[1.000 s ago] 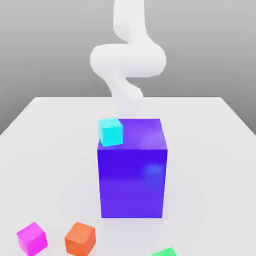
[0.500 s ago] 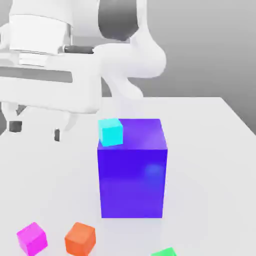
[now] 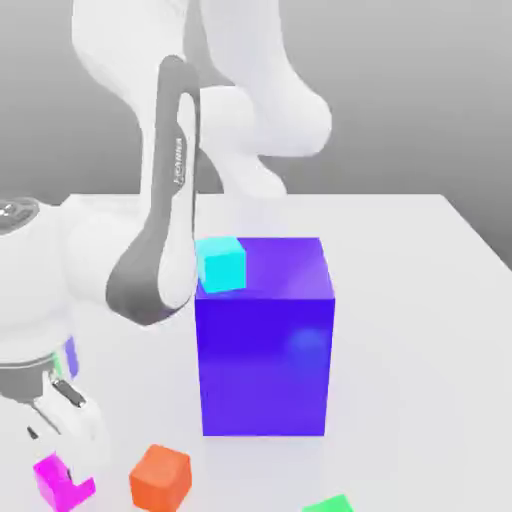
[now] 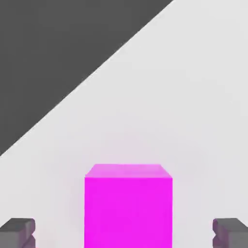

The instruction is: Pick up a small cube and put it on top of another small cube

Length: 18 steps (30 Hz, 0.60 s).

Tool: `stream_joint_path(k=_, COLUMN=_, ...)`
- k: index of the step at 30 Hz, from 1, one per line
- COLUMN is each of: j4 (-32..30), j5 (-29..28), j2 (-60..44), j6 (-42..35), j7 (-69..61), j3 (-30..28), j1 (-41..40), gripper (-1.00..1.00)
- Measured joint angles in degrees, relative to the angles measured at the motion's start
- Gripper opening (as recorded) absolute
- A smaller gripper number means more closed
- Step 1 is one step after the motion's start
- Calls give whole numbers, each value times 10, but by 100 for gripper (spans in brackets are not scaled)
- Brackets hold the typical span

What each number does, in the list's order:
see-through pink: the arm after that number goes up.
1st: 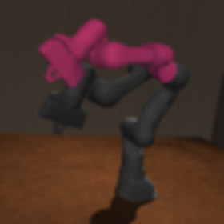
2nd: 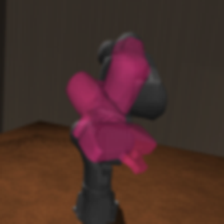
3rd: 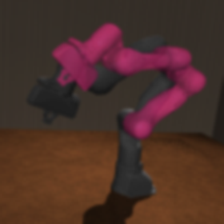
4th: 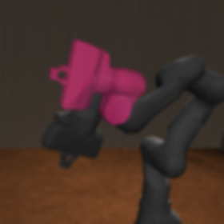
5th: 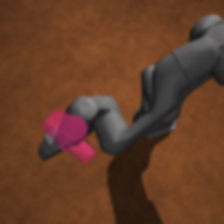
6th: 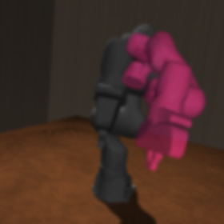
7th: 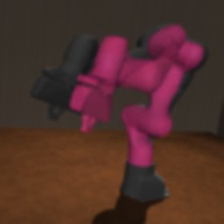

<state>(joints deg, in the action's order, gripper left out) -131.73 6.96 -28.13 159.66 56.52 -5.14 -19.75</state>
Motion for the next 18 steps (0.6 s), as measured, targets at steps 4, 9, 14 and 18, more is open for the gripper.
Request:
stream_joint_path(k=4, j4=0, j5=0, j2=0, j6=0, j7=0, j3=0, j1=0, gripper=-100)
stream_joint_path(k=9, j4=-6, j5=-7, j2=27, j6=-21, j7=6, j3=-4, j1=2, gripper=-100)
stream_joint_path(k=14, j4=-9, j5=-38, j2=92, j6=-82, j7=14, j3=13, j1=45, gripper=-100)
stream_joint_path(k=18, j4=6, j5=-68, j2=106, j6=-111, j7=10, j3=61, j1=108, gripper=-100)
